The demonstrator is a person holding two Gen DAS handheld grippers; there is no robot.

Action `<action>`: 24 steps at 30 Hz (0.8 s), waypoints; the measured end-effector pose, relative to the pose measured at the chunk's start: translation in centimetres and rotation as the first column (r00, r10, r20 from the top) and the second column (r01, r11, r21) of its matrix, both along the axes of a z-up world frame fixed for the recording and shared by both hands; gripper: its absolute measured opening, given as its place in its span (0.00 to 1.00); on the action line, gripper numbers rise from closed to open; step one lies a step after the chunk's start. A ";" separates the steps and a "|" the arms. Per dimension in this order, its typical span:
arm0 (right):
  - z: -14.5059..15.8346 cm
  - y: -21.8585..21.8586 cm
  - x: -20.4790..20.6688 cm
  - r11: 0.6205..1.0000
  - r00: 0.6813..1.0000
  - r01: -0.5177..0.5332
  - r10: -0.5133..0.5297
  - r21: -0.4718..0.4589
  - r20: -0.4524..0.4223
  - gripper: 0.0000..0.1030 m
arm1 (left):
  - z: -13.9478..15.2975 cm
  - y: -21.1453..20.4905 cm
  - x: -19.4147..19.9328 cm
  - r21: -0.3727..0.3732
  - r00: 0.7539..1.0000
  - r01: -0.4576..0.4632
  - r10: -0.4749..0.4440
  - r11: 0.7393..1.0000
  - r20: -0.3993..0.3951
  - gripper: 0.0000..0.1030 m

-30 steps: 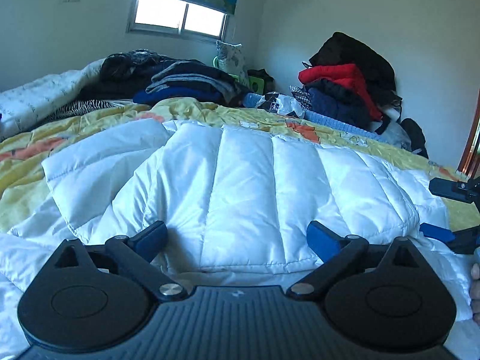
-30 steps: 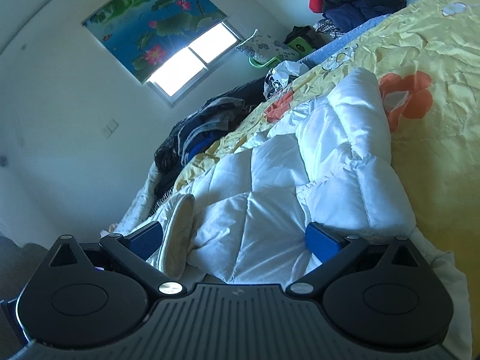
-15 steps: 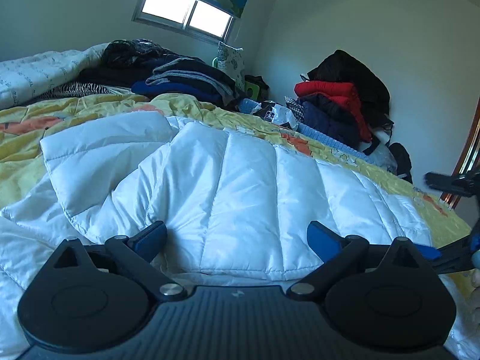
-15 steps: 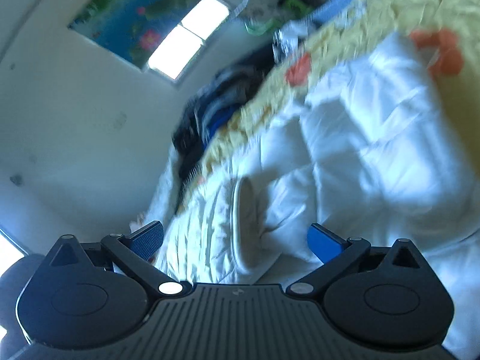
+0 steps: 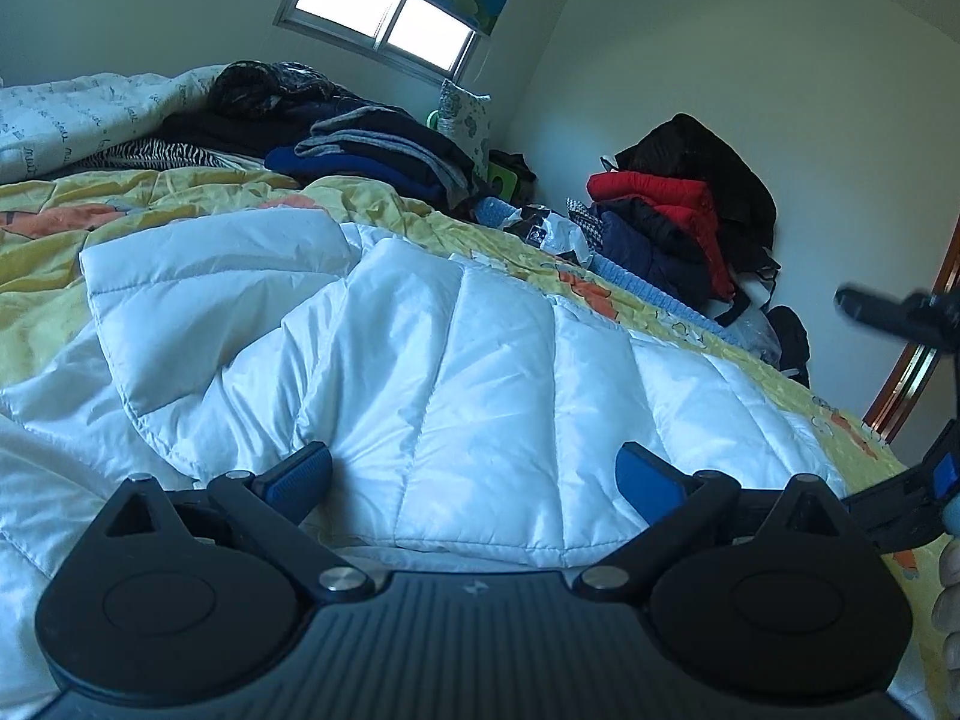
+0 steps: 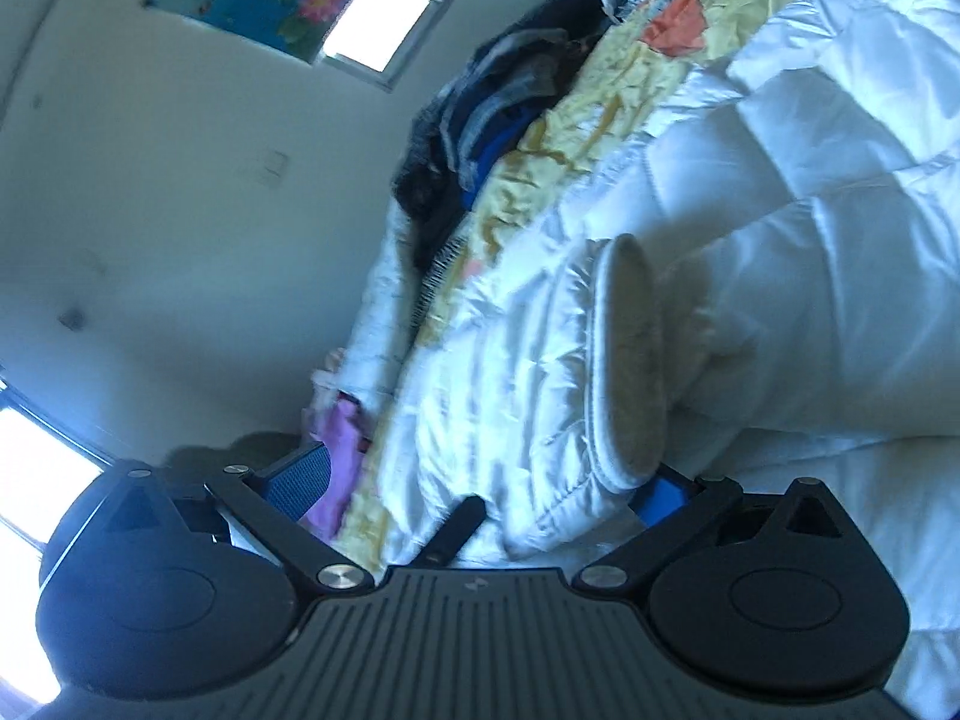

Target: Fold small clothes

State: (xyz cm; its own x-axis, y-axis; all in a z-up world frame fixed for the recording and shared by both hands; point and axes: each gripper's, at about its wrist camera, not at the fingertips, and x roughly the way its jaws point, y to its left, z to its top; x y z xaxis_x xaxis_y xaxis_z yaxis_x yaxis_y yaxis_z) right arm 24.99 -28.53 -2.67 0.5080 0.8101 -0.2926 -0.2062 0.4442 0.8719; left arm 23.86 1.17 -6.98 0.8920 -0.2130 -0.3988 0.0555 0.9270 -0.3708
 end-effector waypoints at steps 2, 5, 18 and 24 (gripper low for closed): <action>0.0 0.0 0.5 0.999 0.999 0.030 -0.030 0.012 0.010 0.89 | 0.0 0.0 0.0 -0.003 1.000 0.000 0.000 1.000 0.000 0.99; -0.4 0.1 1.5 0.996 0.997 0.076 -0.077 -0.045 -0.002 0.68 | -0.1 0.0 0.0 -0.009 1.000 0.000 0.000 1.000 -0.002 0.99; 3.4 2.2 3.8 0.994 0.987 0.085 -0.076 -0.064 0.138 0.17 | 0.3 0.3 -1.5 -0.037 0.994 0.006 -0.002 0.999 0.109 0.99; 10.5 -2.2 3.0 0.990 0.946 0.136 -0.140 0.033 0.293 0.17 | 0.8 0.1 -2.1 -0.030 0.987 0.004 0.001 1.000 0.160 0.99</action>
State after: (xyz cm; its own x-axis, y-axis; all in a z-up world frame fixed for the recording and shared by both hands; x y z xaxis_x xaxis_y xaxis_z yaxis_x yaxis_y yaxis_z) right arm 27.96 -30.75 7.84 0.6769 0.7287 -0.1039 -0.3915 0.4759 0.7875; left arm 21.76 1.23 -6.17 0.9434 -0.2242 -0.2445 0.1178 0.9154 -0.3850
